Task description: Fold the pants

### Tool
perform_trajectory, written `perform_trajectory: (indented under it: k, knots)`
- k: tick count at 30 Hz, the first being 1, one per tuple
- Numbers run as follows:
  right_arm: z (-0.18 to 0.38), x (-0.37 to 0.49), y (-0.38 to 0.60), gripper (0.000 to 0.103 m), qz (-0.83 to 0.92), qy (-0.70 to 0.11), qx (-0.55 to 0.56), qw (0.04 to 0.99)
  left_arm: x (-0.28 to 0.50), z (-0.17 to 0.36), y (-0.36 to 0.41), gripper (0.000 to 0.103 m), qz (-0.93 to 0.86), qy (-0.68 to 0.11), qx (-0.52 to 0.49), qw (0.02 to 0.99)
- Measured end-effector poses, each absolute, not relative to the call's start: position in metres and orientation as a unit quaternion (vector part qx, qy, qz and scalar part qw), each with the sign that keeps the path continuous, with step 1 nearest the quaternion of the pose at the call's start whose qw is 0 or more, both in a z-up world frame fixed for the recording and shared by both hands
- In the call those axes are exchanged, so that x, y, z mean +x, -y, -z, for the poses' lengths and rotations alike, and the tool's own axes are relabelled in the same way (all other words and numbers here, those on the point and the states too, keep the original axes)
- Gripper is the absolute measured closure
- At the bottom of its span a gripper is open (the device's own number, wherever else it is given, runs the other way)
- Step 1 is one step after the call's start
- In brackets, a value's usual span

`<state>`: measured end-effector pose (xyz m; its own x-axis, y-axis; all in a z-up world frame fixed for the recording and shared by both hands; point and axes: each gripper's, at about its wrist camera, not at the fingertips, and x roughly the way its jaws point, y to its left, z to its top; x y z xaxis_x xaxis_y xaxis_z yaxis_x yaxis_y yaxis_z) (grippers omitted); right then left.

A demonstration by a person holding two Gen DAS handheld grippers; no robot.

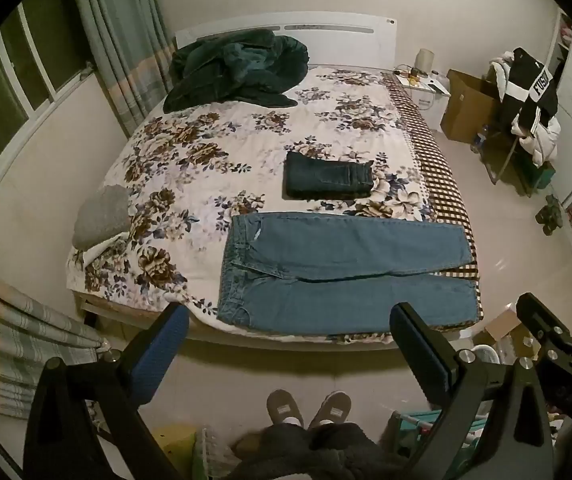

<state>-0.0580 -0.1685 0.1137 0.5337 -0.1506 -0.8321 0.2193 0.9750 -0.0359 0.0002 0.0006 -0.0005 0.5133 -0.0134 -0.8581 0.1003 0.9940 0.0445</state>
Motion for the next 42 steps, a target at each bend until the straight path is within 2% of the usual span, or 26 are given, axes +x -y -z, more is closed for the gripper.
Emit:
perform_trajectory:
  k: [42]
  knots:
    - [-0.122, -0.057, 0.152, 0.0, 0.102, -0.476, 0.032, 0.873, -0.001, 0.003, -0.008, 0.0, 0.031, -0.493, 0.043, 0.868]
